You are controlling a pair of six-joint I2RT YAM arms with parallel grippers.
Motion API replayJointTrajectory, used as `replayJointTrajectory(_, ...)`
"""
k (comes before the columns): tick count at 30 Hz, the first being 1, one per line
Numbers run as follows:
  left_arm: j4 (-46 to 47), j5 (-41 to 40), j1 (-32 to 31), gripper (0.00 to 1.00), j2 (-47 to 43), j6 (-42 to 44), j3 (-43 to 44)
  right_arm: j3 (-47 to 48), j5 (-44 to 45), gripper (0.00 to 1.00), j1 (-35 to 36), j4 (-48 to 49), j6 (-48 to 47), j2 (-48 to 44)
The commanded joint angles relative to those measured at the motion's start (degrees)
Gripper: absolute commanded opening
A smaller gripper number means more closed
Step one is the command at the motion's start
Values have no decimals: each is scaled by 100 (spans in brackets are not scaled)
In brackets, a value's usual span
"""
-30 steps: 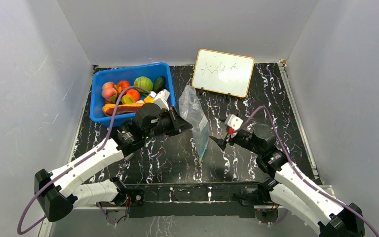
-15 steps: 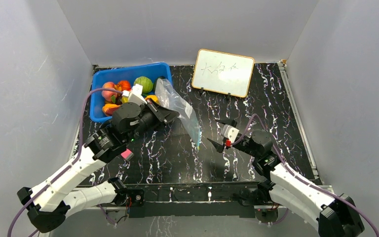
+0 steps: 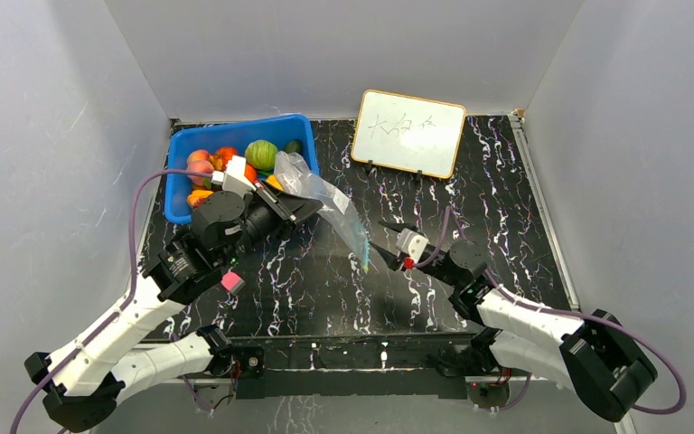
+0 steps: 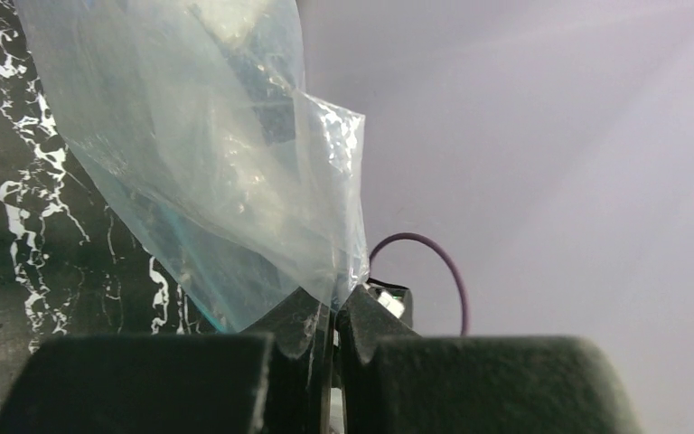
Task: Place the food in the zip-top bag and seal the zipper
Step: Open the zipper of the food storage bag.
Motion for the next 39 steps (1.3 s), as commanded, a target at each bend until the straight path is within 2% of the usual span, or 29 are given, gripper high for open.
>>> replayJointTrajectory(1, 233, -100, -13, 0, -215, -175, 63, 104, 15, 48, 237, 801, -101, 191)
replayJointTrajectory(8, 348, -78, -18, 0, -275, -287, -57, 119, 434, 56, 606, 1148, -190, 543)
replayJointTrajectory(10, 370, -67, -17, 0, -284, -294, -83, 152, 540, 55, 665, 1204, -189, 623)
replayJointTrajectory(15, 334, -66, -18, 0, -314, -302, -98, 28, 1124, 36, 746, 1642, -164, 728)
replayJointTrajectory(21, 328, -125, -18, 0, -406, -343, -239, -6, 1194, 17, 759, 1665, -86, 705)
replayJointTrajectory(26, 285, -126, -15, 0, -434, -357, -228, -2, 1123, 23, 778, 1377, -116, 616)
replayJointTrajectory(39, 298, -113, -18, 0, -333, -360, -285, -286, 1272, 24, 805, 636, -142, -119)
